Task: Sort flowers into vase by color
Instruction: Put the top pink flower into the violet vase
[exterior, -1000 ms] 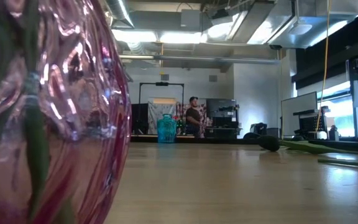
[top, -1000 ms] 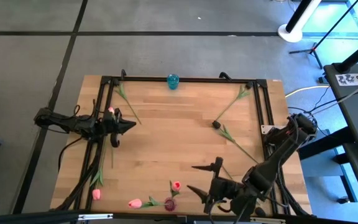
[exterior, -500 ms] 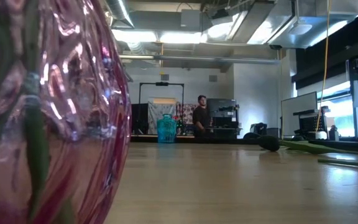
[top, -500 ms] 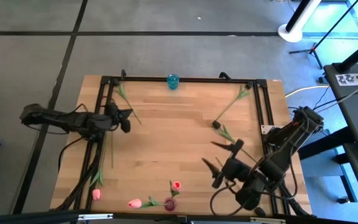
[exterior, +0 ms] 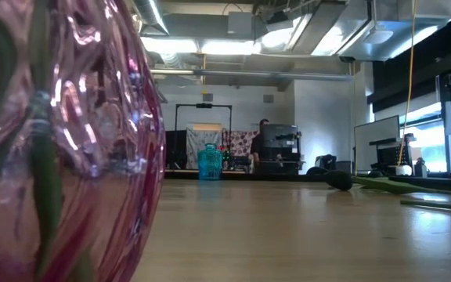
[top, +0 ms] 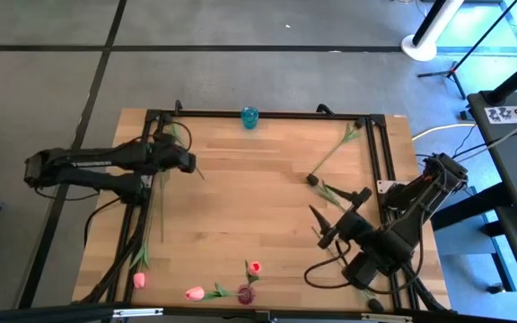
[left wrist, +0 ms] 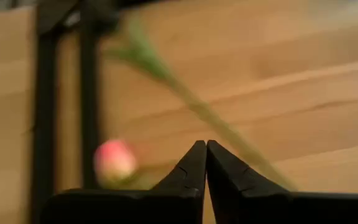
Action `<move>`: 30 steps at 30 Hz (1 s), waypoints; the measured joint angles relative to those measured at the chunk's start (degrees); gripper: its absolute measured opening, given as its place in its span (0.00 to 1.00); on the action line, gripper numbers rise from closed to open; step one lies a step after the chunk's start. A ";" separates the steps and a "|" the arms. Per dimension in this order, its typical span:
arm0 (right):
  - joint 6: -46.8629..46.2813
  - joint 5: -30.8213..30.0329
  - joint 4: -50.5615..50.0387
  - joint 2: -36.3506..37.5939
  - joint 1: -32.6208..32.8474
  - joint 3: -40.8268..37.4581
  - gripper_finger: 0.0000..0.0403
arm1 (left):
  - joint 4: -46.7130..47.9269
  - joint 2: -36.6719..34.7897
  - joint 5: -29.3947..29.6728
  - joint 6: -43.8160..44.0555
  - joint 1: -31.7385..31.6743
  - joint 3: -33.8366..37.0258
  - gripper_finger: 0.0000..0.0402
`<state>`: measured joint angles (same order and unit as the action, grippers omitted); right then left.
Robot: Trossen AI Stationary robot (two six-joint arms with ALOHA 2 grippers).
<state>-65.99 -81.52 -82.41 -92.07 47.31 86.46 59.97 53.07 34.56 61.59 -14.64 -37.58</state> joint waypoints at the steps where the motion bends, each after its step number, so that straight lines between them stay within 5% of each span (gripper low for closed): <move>1: 0.05 -0.01 -0.02 0.00 0.24 -0.31 0.79 | 2.38 0.81 -0.85 0.83 -1.05 -0.25 0.05; 6: 0.21 0.54 -0.50 0.00 2.96 -1.16 0.79 | 11.75 2.47 -6.13 5.16 -5.52 -0.20 0.19; 11: 0.19 2.68 -0.40 0.00 6.64 -1.19 0.79 | 10.82 3.35 -8.86 5.91 -8.27 -0.16 0.30; 30: 0.44 3.46 1.35 0.00 11.20 -1.19 0.79 | -1.95 23.08 -13.03 3.82 -17.97 6.77 0.30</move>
<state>-65.55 -78.06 -81.06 -92.07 58.51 85.27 58.02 76.15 21.53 65.41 -32.61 -30.81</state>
